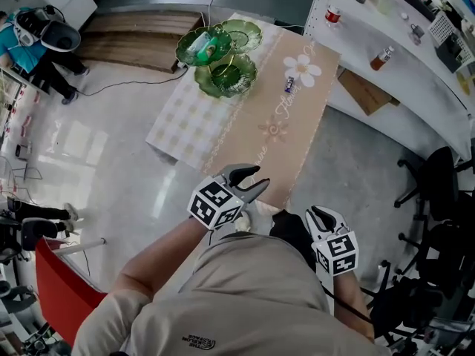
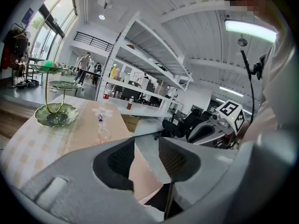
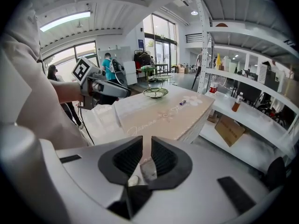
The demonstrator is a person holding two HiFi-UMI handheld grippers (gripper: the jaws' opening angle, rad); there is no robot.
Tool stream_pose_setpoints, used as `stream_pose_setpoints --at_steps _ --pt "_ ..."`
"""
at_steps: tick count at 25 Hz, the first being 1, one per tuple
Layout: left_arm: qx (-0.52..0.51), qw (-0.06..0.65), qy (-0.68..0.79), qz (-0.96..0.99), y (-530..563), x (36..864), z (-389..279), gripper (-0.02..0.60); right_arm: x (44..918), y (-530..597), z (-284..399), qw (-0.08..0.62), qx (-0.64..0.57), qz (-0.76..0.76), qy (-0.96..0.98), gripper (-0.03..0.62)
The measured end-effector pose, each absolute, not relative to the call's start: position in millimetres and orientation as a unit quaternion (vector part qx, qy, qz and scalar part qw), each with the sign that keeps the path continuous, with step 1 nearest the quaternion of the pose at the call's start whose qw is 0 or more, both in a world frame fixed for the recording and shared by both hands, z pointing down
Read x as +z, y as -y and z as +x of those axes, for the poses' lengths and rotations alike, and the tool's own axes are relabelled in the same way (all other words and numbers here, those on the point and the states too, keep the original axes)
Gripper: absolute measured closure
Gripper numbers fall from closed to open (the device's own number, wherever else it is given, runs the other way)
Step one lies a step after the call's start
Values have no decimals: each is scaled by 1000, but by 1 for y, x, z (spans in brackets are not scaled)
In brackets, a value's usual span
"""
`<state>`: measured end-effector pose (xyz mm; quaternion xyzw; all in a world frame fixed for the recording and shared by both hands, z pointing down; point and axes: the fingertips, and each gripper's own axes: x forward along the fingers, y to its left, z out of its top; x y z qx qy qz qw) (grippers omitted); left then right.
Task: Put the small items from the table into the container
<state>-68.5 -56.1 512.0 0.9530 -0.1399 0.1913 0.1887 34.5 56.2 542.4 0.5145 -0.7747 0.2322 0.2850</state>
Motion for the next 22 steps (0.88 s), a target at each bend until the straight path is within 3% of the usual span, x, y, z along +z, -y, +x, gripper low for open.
stream_pose_setpoints --at_steps 11,22 --pt "232 167 257 923 220 568 38 420 546 -14 125 271 256 525 765 526" --pt "285 190 344 875 357 641 118 420 573 8 227 269 315 539 733 526"
